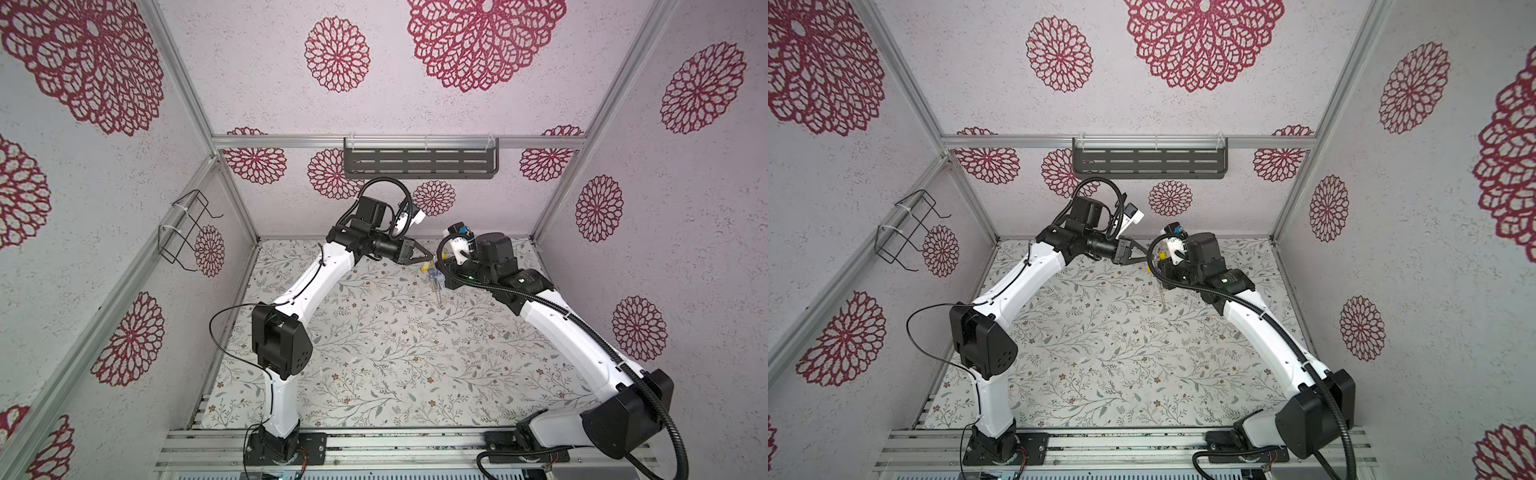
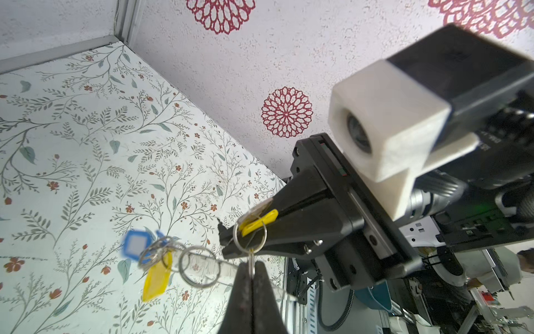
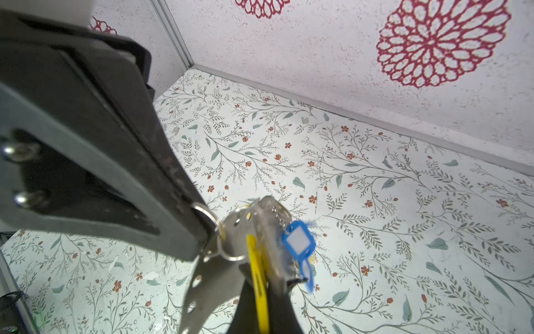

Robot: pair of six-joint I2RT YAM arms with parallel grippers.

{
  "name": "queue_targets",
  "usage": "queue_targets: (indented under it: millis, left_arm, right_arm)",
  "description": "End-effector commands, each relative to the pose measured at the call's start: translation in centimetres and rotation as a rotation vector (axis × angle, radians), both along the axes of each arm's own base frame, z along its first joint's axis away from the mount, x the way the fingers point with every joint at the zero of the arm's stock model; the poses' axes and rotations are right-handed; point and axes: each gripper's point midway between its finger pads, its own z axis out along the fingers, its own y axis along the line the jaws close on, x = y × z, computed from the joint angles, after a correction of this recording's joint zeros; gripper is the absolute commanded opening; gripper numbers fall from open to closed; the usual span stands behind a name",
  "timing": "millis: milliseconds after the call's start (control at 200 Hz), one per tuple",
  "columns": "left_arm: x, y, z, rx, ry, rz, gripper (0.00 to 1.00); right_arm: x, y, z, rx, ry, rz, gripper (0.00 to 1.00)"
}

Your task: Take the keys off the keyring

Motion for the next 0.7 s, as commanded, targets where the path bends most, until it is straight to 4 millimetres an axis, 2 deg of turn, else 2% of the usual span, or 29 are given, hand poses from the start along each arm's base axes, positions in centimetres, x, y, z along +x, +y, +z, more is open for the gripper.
queue_targets:
  millis: [0,55,95,110,145,215,305,425,545,595,691]
  left_arm:
    - [-0.1,0.5,-1.3,0.024,0.018,0.003,0.03]
    - [0.2,0.5,-1.5,0.023,0.008,0.021,0.06]
    - [0.6,0.5,-2.1,0.028,0.009,0.04,0.14]
    - [0.2,0.7,-0.5,0.01,-0.026,0.047,0.14]
    - [0.4,0.9,-0.2,0.001,-0.047,0.066,0.16]
    - [0.8,1.2,0.3,-0.023,-0.088,0.112,0.26]
    - [2.4,2.5,0.8,-0.045,-0.159,0.235,0.3]
    - [4.4,5.2,1.7,-0.114,-0.223,0.407,0.27]
    - [5.7,6.9,2.4,-0.259,-0.144,0.468,0.33]
    - [6.5,7.4,2.4,-0.302,-0.067,0.468,0.38]
    - [6.6,7.2,2.8,-0.346,-0.042,0.393,0.59]
  right_arm:
    - [1.5,-2.5,6.2,0.039,-0.177,-0.125,0.0]
    - [1.5,-2.3,6.7,0.042,-0.184,-0.116,0.0]
    - [1.6,-2.2,6.8,0.044,-0.185,-0.107,0.0]
    - [1.6,-2.1,6.8,0.046,-0.186,-0.103,0.0]
    - [1.6,-2.0,7.0,0.047,-0.19,-0.099,0.0]
    - [1.5,-1.8,7.3,0.05,-0.197,-0.087,0.0]
    - [1.5,-1.8,7.4,0.046,-0.204,-0.078,0.0]
    - [1.3,-1.5,7.3,0.04,-0.208,-0.055,0.0]
    - [1.3,-1.0,7.1,0.04,-0.206,-0.026,0.0]
    - [1.4,-0.8,7.0,0.038,-0.205,-0.019,0.0]
    - [1.3,-0.5,7.0,0.039,-0.209,0.0,0.0]
